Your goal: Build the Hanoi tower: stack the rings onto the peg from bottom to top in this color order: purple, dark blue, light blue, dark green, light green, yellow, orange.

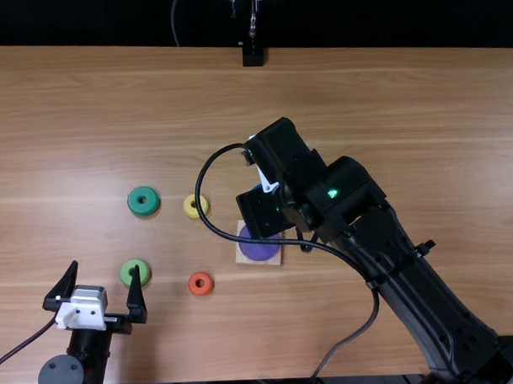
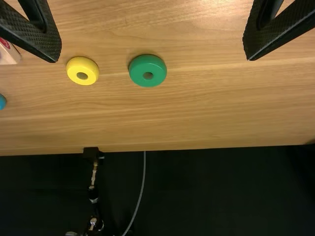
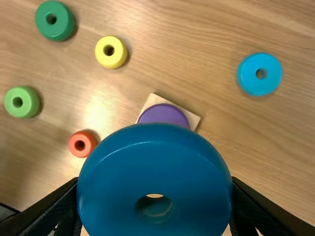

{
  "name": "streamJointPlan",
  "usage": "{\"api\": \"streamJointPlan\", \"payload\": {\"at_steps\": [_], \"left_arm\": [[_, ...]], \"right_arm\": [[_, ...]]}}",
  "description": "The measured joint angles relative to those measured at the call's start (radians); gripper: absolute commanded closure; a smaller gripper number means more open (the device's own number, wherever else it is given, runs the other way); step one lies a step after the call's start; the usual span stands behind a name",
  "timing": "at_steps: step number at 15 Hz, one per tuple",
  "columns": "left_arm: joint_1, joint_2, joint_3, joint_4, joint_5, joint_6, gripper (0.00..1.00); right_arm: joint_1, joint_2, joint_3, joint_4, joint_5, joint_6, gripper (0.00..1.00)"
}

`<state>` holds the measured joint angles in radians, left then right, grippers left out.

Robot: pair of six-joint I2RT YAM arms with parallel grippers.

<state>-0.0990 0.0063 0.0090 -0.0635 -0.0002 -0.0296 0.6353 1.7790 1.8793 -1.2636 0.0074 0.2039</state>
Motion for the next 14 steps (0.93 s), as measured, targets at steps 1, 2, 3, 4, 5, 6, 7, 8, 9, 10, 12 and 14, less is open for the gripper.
{"api": "streamJointPlan", "payload": {"at_steps": [1,2,3,4,5,6,7,8,9,10,12,14], "left_arm": [[0.000,0.000,0.000,0.000,0.000,0.000,0.00],[0.000,0.000,0.000,0.000,0.000,0.000,0.00],[0.000,0.000,0.000,0.000,0.001,0.000,0.00],[0.000,0.000,0.000,0.000,0.000,0.000,0.00],[0.000,0.000,0.000,0.000,0.000,0.000,0.00],[0.000,0.000,0.000,0.000,0.000,0.000,0.00],[0.000,0.000,0.000,0.000,0.000,0.000,0.00],[0.000,0.000,0.000,0.000,0.000,0.000,0.00],[0.000,0.000,0.000,0.000,0.000,0.000,0.00],[0.000,0.000,0.000,0.000,0.000,0.000,0.00],[0.000,0.000,0.000,0.000,0.000,0.000,0.00],[0.000,0.000,0.000,0.000,0.000,0.000,0.00]], "right_arm": [[0.005,0.000,0.000,0.000,0.000,0.000,1.00],[0.005,0.001,0.000,0.000,0.000,0.000,1.00],[0.005,0.002,0.000,0.000,0.000,0.000,1.00],[0.005,0.002,0.000,0.000,0.000,0.000,1.00],[0.005,0.002,0.000,0.000,0.000,0.000,1.00],[0.005,0.002,0.000,0.000,0.000,0.000,1.00],[0.004,0.002,0.000,0.001,0.000,0.000,1.00],[0.005,0.003,0.000,0.003,0.000,0.000,1.00],[0.005,0.008,0.000,0.003,0.000,0.000,1.00],[0.005,0.023,0.000,0.003,0.000,0.000,1.00],[0.004,0.049,0.000,0.002,0.000,0.001,1.00],[0.004,0.054,0.000,0.003,0.000,0.000,1.00]]}}
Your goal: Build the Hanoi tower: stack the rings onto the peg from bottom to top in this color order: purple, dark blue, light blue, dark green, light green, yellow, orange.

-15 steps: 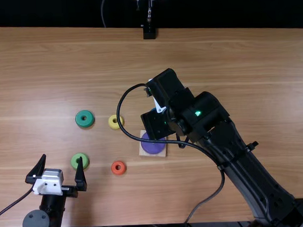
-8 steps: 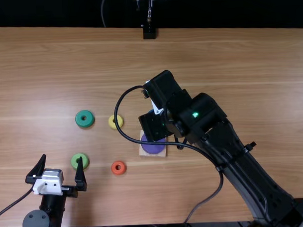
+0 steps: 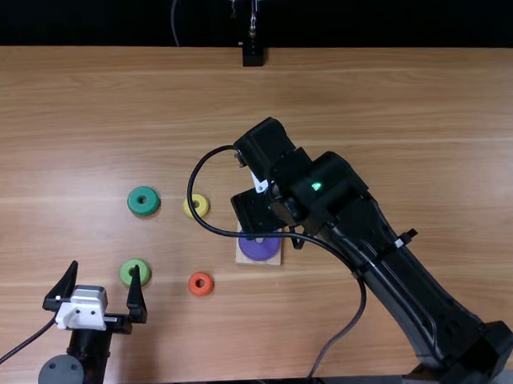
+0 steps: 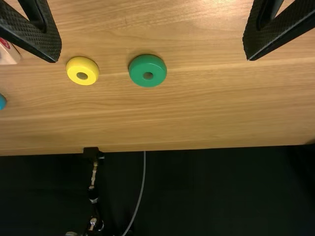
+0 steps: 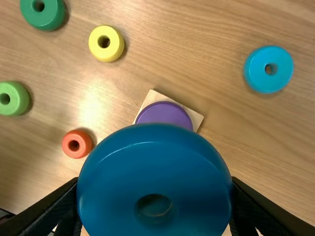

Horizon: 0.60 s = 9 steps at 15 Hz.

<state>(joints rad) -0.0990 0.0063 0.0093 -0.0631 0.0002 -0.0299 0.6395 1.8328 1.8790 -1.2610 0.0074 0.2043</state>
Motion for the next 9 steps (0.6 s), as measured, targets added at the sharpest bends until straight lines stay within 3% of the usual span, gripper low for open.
{"api": "streamJointPlan", "payload": {"at_steps": [9], "left_arm": [[0.000,0.000,0.000,0.000,0.000,0.000,0.00]], "right_arm": [[0.002,0.000,-0.015,-0.003,0.000,0.001,1.00]]}}
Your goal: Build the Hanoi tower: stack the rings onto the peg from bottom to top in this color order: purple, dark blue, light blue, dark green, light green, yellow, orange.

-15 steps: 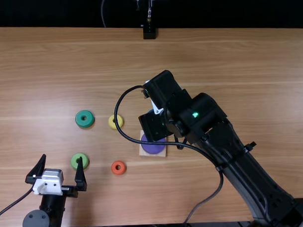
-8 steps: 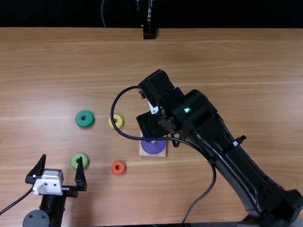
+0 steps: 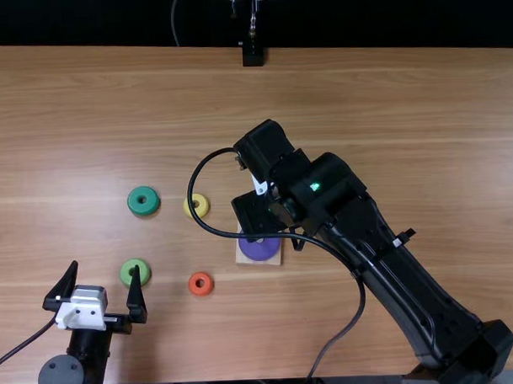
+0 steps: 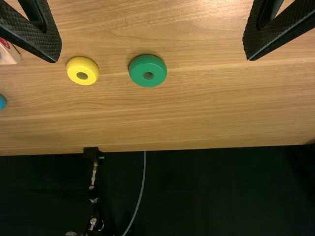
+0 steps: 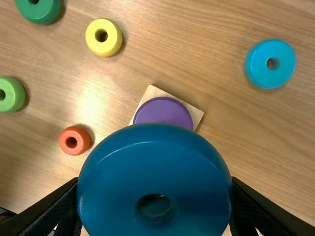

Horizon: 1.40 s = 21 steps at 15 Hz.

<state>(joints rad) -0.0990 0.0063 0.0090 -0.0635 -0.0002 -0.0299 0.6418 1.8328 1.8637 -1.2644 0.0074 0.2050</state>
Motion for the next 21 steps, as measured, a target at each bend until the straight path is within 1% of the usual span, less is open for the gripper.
{"api": "streamJointPlan", "payload": {"at_steps": [6,7,8,9,10,11,12,13,14,16,17,20,21], "left_arm": [[0.000,0.000,0.000,0.000,0.000,0.000,0.00],[0.000,0.000,0.000,0.000,0.000,0.000,0.00],[0.000,0.000,0.000,0.000,0.000,0.000,0.00],[0.000,0.000,0.000,0.000,0.000,0.000,0.00],[0.000,0.000,0.000,0.000,0.000,0.000,0.00],[0.000,0.000,0.000,0.000,0.000,0.000,0.00],[0.000,0.000,0.000,0.001,0.000,0.000,0.00],[0.000,0.000,0.000,0.000,0.000,0.000,0.00],[0.000,0.000,0.000,0.000,0.000,0.000,0.00],[0.000,0.000,0.000,0.000,0.000,0.000,0.00],[0.000,0.000,0.000,0.000,0.000,0.000,0.00],[0.000,0.000,0.000,0.000,0.000,0.000,0.00],[0.000,0.000,0.000,0.000,0.000,0.000,0.00]], "right_arm": [[0.018,0.000,-0.013,0.007,0.002,0.001,1.00],[0.019,0.000,-0.013,0.011,0.002,0.003,0.88],[0.019,0.000,-0.013,0.012,0.002,0.003,0.48],[0.019,0.000,-0.013,0.011,0.005,0.003,0.05],[0.019,0.002,-0.013,0.005,0.011,0.003,0.00],[0.019,0.007,-0.013,0.000,0.027,0.002,0.00],[0.019,0.020,-0.013,0.000,0.061,0.000,0.00],[0.019,0.032,-0.013,0.002,0.088,-0.001,0.00],[0.019,0.039,-0.013,0.008,0.110,-0.002,0.00],[0.019,0.039,-0.013,0.014,0.131,-0.002,0.00],[0.019,0.039,-0.013,0.019,0.136,-0.002,0.00],[0.000,0.039,-0.013,0.074,0.142,-0.001,0.00],[-0.034,0.039,-0.013,0.119,0.142,0.000,0.00]]}}
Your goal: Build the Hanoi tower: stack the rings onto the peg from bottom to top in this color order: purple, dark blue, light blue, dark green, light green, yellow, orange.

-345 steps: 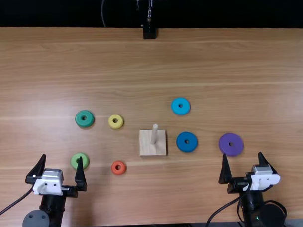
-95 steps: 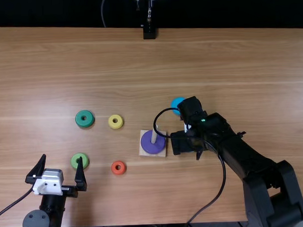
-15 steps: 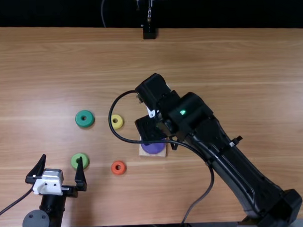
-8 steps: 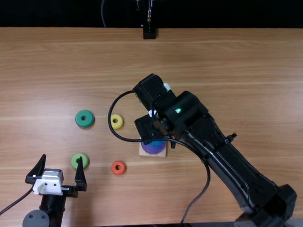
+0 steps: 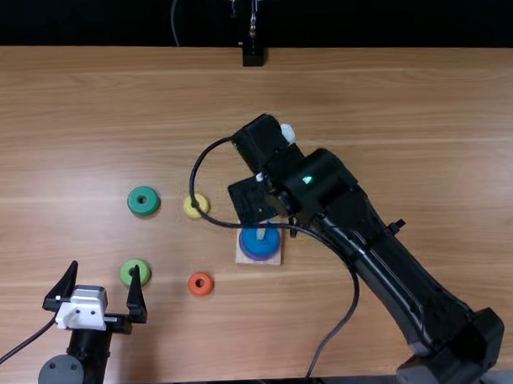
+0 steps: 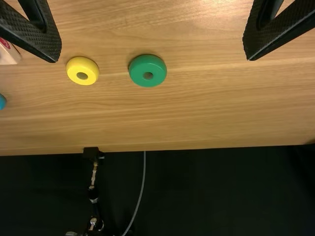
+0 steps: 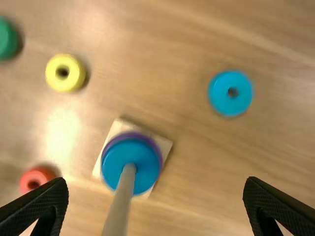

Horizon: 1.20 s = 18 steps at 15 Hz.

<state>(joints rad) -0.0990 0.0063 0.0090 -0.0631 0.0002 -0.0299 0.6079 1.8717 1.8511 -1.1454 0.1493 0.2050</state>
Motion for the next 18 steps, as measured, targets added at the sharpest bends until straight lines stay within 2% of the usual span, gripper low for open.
{"api": "streamJointPlan", "payload": {"at_steps": [4,5,7,9,12,18], "left_arm": [[0.000,0.000,0.000,0.000,0.000,0.001,0.00],[0.000,0.000,0.000,0.000,0.000,0.001,0.00],[0.000,0.000,0.000,0.000,0.000,0.000,0.00],[0.000,0.000,0.000,0.000,0.000,0.000,0.00],[0.000,0.000,0.000,0.000,0.000,0.000,0.00],[0.000,0.000,0.000,0.000,0.000,0.000,0.00]], "right_arm": [[-0.120,0.000,0.000,0.127,-0.002,0.003,0.00],[-0.134,0.000,0.000,0.145,-0.019,0.003,0.00],[-0.163,0.000,-0.046,0.196,-0.066,0.005,0.00],[-0.196,0.000,-0.155,0.321,-0.088,0.007,0.00],[-0.205,0.002,-0.276,0.491,-0.100,0.008,0.00],[-0.240,0.159,-0.289,0.528,-0.105,0.008,0.00]]}}
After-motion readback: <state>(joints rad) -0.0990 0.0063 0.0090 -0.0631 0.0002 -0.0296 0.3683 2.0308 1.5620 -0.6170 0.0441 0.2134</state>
